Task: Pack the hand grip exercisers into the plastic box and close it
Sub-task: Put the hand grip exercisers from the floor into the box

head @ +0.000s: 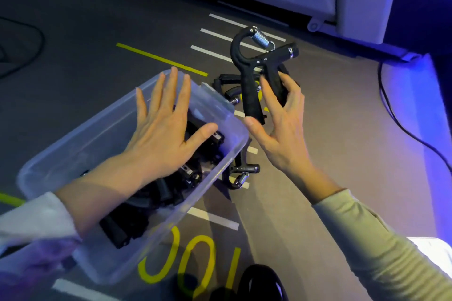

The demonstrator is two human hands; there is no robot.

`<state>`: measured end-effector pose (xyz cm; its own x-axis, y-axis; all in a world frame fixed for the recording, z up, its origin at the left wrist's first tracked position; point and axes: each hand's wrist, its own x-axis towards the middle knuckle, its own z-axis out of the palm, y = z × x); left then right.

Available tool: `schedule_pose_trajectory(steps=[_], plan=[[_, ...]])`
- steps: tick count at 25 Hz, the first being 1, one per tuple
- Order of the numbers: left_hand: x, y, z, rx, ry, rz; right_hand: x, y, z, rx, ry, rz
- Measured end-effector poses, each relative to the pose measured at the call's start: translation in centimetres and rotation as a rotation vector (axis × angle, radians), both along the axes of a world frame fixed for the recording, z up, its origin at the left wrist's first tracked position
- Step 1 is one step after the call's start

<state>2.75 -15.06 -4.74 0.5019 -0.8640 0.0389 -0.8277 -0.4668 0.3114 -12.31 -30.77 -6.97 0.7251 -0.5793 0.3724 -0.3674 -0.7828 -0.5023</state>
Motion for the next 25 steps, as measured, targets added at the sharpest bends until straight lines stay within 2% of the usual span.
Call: schedule_pose_trajectory(steps=[3,6,14,16,18,21,22,23,25], plan=[[1.4,3.4,0.7,0.012,-0.096,-0.011,1.3,3.3,1.4,-0.024,-0.039,0.057],[2.1,6.8,0.6,0.064,-0.153,-0.023,2.0,5.7,1.7,-0.069,0.049,0.066],[3.1,11.0,-0.8,0.137,-0.15,-0.025,4.1,8.6,-0.9,-0.217,0.213,0.015],[3.1,11.1,-1.0,0.129,-0.129,-0.026,4.7,8.6,-0.9,-0.146,0.21,0.036],[3.1,11.1,-1.1,0.122,-0.119,-0.02,5.4,8.5,-0.1,0.191,0.143,0.093],[3.1,11.2,-1.5,0.122,-0.093,-0.005,6.7,7.4,1.6,1.171,0.016,0.115],[3.1,11.1,-1.5,0.122,-0.085,-0.002,6.9,6.6,1.6,1.442,0.008,0.097],[3.0,11.1,-1.6,0.123,-0.081,0.0,7.2,5.9,1.6,1.598,0.033,0.084],[2.9,11.0,-1.7,0.125,-0.079,0.002,7.8,4.9,1.0,1.696,0.131,0.086]])
